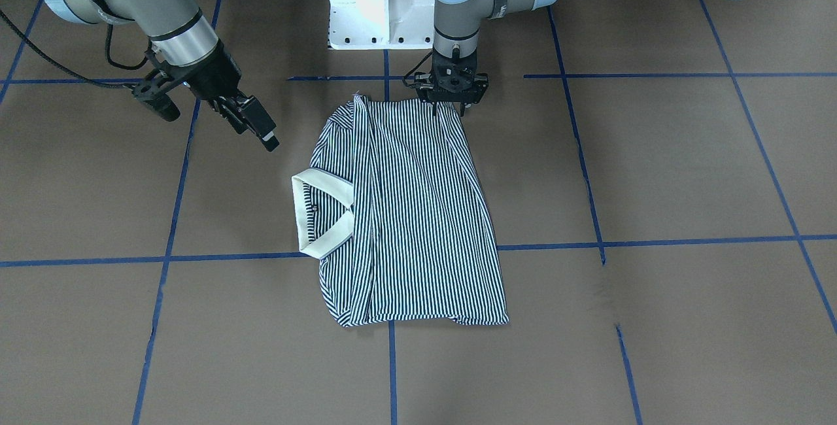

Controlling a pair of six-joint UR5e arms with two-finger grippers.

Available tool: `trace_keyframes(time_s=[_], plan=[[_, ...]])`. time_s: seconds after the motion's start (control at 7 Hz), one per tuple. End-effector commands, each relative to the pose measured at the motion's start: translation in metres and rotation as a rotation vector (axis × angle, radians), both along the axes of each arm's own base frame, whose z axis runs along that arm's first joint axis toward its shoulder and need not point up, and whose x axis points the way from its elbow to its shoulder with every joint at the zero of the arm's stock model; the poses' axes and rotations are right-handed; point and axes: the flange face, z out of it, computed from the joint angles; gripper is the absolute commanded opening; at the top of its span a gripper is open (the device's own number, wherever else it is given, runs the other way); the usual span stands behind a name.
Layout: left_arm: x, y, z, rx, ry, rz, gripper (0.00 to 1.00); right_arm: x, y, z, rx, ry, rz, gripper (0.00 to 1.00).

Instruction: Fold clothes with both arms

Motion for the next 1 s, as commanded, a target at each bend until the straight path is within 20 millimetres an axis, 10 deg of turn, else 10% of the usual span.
trace_keyframes(time_s=[0.0,0.86], plan=[[0.002,0.001,0.005,-0.006,-0.005,0.004,0.61,0.0,-0.001,0.001,-0.001,0.001,-0.001,1.0],[-0.019,0.0,0.027,-0.005,-0.032,-0.001,0.65,0.0,0.0,0.001,-0.003,0.0,-0.003,1.0]])
